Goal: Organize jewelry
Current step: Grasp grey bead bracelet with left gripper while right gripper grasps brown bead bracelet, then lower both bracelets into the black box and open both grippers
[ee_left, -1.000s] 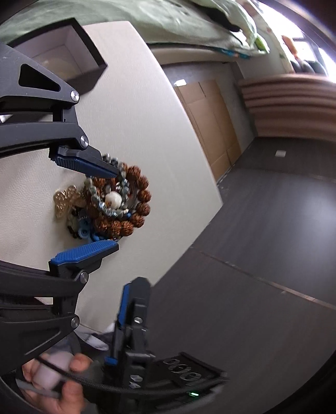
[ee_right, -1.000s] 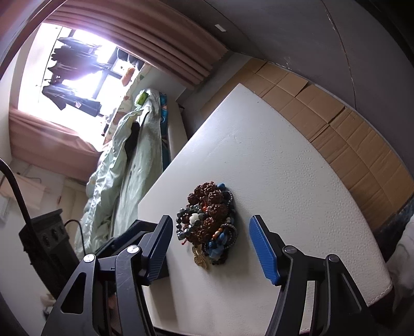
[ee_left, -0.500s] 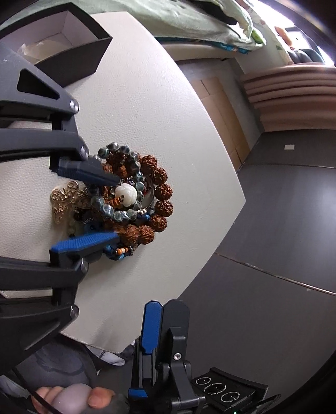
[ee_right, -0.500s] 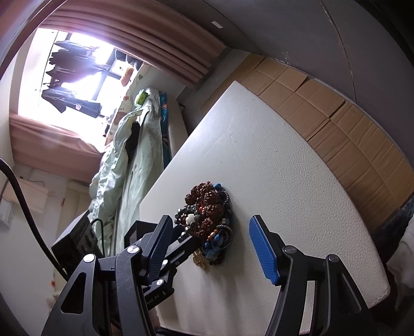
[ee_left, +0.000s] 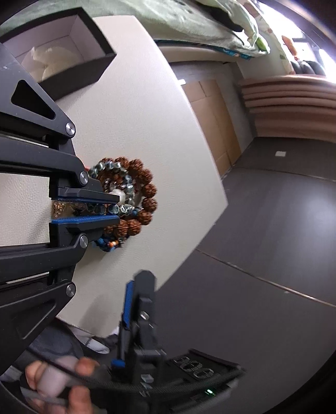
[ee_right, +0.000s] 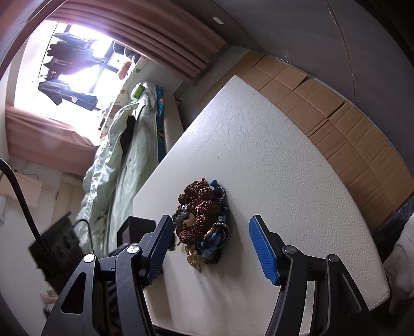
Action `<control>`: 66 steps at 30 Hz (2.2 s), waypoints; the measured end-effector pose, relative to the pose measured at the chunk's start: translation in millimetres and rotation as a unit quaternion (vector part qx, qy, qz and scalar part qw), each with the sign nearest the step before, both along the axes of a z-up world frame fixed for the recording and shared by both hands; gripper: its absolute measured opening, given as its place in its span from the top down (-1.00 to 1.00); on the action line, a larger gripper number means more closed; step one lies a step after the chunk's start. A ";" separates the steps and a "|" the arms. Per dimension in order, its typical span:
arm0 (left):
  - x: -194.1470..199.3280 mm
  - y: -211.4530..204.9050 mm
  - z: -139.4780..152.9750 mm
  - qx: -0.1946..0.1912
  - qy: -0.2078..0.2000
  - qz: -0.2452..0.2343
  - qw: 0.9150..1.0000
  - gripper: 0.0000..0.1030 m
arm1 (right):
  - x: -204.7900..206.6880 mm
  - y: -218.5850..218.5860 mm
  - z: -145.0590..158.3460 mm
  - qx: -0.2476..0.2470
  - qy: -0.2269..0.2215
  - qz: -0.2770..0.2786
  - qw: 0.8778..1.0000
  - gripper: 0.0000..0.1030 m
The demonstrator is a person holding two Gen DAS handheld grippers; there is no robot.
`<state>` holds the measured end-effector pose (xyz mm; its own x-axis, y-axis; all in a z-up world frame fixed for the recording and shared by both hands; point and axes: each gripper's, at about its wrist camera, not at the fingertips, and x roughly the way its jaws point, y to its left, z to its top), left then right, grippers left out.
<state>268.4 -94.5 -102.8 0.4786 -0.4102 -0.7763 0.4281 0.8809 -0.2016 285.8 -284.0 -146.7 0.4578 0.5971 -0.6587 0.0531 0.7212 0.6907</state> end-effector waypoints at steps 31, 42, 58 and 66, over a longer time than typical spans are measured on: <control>-14.9 94.0 67.2 -0.099 -0.058 0.102 0.988 0.83 | 44.4 67.8 -5.0 -0.167 0.008 0.084 0.982 0.59; -26.5 140.4 70.2 -0.111 -0.060 0.149 0.981 0.83 | 14.6 73.6 49.9 -0.106 -0.096 0.091 0.986 0.59; -38.1 181.8 45.9 -0.134 -0.002 0.207 0.969 -0.06 | -10.8 120.1 78.7 -0.053 -0.170 0.113 0.978 0.59; -55.9 207.5 52.4 -0.142 -0.023 0.252 0.957 -0.21 | -19.5 154.8 85.3 -0.017 -0.201 0.156 0.967 0.59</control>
<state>212.4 113.0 -50.4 0.7024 -0.3087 -0.6414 -0.0234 0.8905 -0.4543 266.3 -129.2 -61.4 0.4821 0.7285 -0.4867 -0.4388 0.6816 0.5855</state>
